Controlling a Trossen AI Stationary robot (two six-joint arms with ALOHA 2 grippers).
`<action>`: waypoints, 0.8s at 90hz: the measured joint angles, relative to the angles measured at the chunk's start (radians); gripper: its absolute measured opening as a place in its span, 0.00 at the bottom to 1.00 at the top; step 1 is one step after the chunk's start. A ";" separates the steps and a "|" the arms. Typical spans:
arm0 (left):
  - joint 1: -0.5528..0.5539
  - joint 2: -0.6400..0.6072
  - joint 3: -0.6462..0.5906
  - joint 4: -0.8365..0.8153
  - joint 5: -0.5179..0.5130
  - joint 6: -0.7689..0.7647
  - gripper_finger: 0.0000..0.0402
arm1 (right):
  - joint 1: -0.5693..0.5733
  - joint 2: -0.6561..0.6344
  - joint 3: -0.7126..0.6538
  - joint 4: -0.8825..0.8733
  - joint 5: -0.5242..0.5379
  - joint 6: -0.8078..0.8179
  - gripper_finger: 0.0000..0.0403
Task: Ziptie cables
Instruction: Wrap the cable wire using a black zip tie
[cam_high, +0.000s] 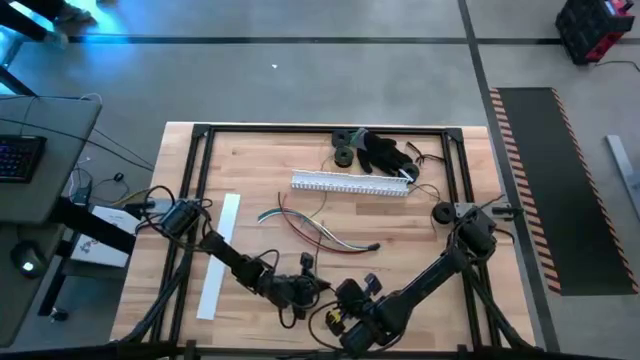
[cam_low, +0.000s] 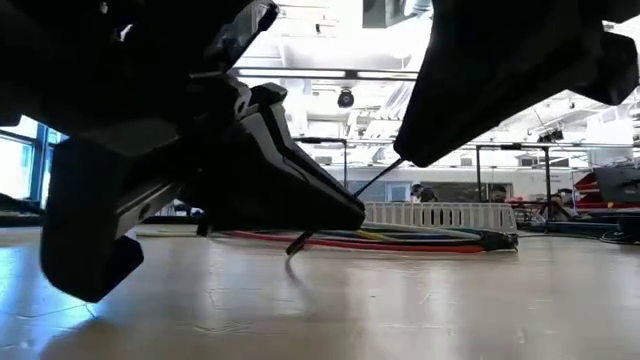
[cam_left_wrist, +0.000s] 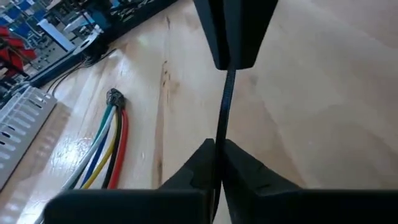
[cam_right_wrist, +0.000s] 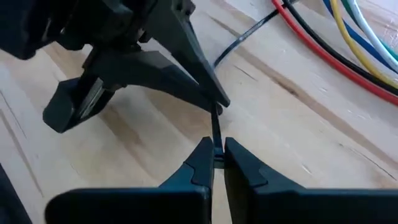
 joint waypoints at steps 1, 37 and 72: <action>0.000 0.000 0.000 0.000 0.000 0.000 0.01 | 0.000 0.000 0.000 0.001 0.000 -0.012 0.03; 0.002 0.000 0.000 0.002 0.050 -0.003 0.00 | 0.025 -0.040 0.000 0.018 -0.115 -0.667 0.44; 0.002 0.000 0.000 0.003 0.076 -0.011 0.00 | 0.023 -0.039 -0.004 0.008 0.028 -0.660 0.40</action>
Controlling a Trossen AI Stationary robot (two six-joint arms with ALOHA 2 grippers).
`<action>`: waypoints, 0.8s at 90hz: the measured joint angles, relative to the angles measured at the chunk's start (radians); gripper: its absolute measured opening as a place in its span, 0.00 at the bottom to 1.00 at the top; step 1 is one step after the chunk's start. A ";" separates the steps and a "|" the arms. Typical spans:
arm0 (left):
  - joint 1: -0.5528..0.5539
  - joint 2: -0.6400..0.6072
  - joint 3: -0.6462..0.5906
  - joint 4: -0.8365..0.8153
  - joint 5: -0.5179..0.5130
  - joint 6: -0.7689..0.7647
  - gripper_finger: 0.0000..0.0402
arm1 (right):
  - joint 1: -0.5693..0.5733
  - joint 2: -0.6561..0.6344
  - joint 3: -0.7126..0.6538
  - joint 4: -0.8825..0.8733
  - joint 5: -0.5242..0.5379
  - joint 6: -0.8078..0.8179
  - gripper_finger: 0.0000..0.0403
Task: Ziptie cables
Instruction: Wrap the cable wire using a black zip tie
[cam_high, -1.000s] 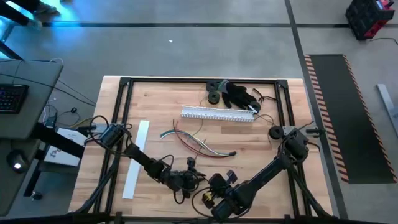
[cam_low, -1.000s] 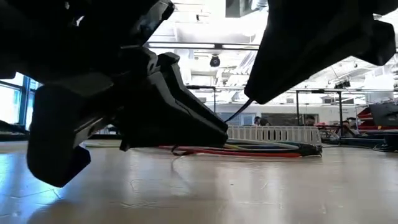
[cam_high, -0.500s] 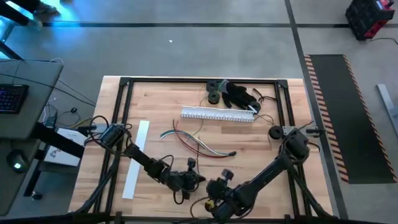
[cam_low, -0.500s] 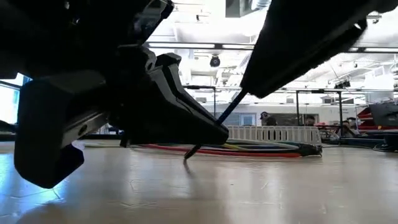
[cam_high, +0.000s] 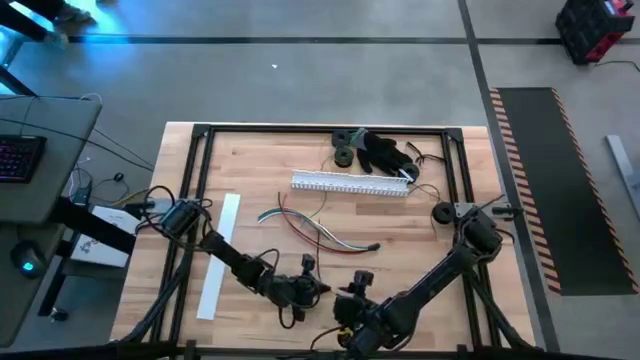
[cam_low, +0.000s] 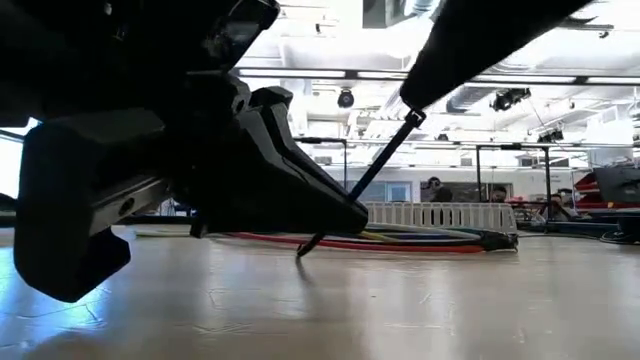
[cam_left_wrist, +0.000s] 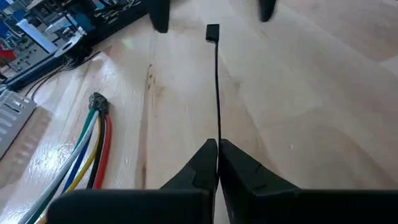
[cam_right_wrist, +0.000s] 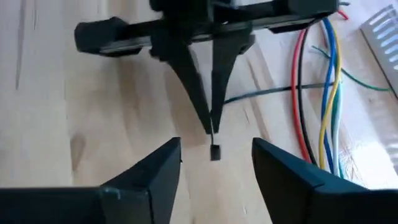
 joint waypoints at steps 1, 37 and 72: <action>0.000 0.000 0.000 0.000 0.001 0.000 0.00 | -0.001 0.002 0.000 0.000 -0.004 -0.003 0.39; 0.000 0.000 0.000 0.003 0.002 -0.009 0.00 | -0.016 0.016 -0.001 0.008 -0.018 -0.038 0.11; -0.004 -0.002 0.000 0.005 -0.110 0.092 0.12 | -0.024 0.017 -0.001 -0.090 -0.043 0.294 0.00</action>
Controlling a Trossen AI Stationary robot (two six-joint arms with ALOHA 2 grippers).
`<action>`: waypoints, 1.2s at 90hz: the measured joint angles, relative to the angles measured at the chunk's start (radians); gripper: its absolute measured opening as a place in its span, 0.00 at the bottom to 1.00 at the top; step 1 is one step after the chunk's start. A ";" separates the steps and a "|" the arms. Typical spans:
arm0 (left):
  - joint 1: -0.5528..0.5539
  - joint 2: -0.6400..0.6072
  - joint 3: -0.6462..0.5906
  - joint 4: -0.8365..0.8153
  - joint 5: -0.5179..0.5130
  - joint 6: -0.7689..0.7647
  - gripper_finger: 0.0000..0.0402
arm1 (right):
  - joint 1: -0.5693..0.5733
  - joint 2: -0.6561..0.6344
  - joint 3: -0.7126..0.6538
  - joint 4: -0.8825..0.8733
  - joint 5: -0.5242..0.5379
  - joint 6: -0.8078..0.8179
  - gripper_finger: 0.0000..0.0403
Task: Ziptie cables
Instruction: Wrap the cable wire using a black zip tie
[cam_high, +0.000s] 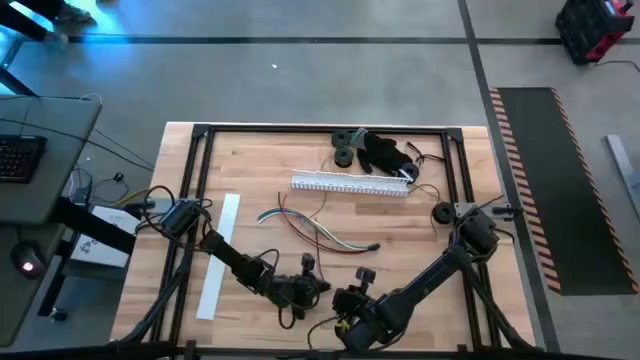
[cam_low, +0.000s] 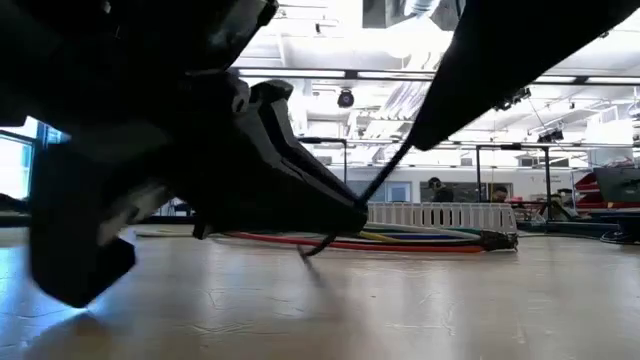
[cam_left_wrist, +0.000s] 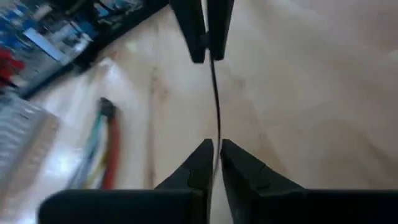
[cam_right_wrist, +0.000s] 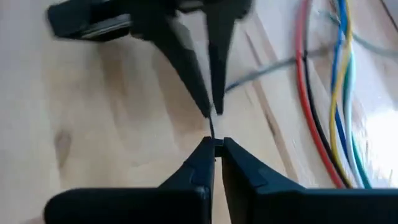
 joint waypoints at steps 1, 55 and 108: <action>-0.001 0.000 0.000 0.000 -0.010 0.001 0.13 | 0.000 0.000 0.000 -0.007 0.000 0.024 0.00; -0.021 0.000 0.000 0.004 -0.252 0.005 0.29 | 0.063 0.000 0.000 -0.072 0.234 0.784 0.00; -0.024 0.001 0.000 0.054 -0.259 0.121 0.02 | 0.066 0.000 0.000 0.033 0.291 0.836 0.00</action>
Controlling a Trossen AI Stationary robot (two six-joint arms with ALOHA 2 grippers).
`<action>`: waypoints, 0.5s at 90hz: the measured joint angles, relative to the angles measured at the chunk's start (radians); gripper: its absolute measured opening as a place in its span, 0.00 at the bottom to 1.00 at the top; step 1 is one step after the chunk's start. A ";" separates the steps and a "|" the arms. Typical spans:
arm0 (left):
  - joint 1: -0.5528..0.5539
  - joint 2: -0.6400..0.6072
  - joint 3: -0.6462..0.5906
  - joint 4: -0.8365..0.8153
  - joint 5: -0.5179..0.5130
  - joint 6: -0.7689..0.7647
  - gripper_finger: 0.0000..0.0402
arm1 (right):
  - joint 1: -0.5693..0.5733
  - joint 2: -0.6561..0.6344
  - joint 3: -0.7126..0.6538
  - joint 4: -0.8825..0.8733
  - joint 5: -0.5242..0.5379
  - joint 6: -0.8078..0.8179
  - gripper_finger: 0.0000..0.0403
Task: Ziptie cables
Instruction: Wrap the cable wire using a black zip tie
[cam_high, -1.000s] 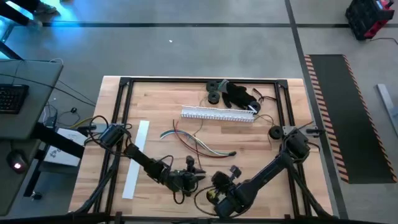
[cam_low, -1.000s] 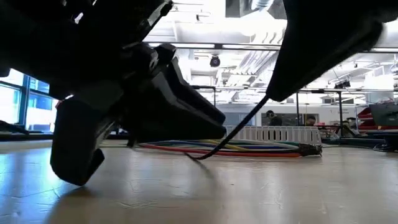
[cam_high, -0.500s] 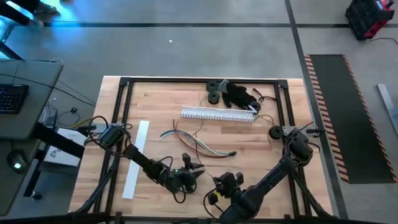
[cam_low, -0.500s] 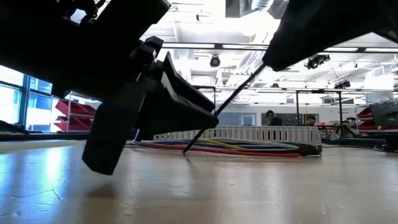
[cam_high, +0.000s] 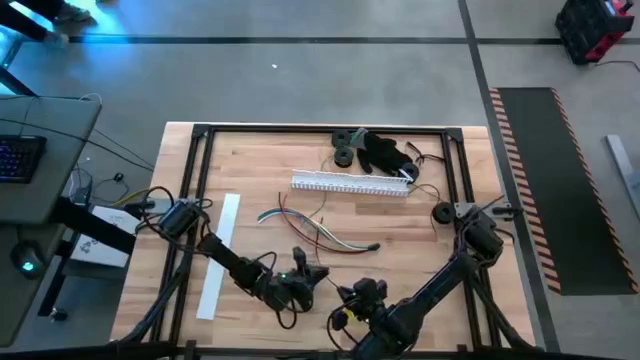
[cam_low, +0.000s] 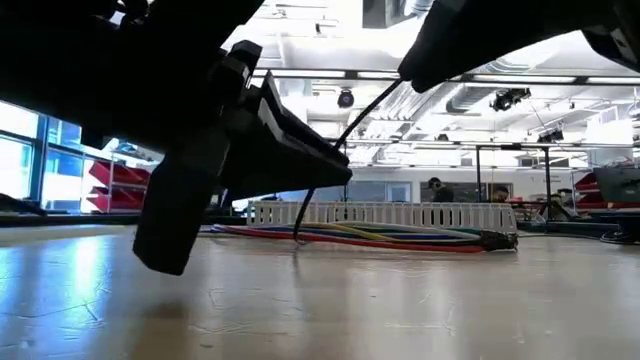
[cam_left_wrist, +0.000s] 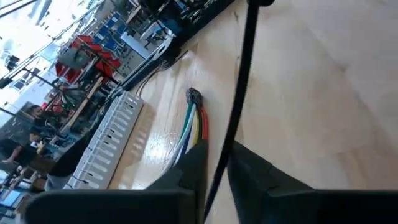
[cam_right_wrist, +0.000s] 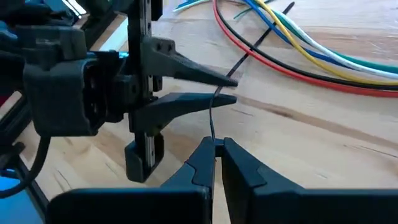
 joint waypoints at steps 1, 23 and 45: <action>0.000 0.000 0.000 0.000 0.002 0.003 0.02 | 0.000 0.000 0.000 0.001 0.000 0.000 0.00; -0.012 0.000 0.000 0.000 0.005 0.033 0.00 | 0.003 0.000 0.000 0.005 0.001 -0.061 0.01; -0.015 0.000 0.000 -0.019 0.075 -0.020 0.00 | 0.022 0.002 0.036 -0.019 -0.107 -0.385 0.21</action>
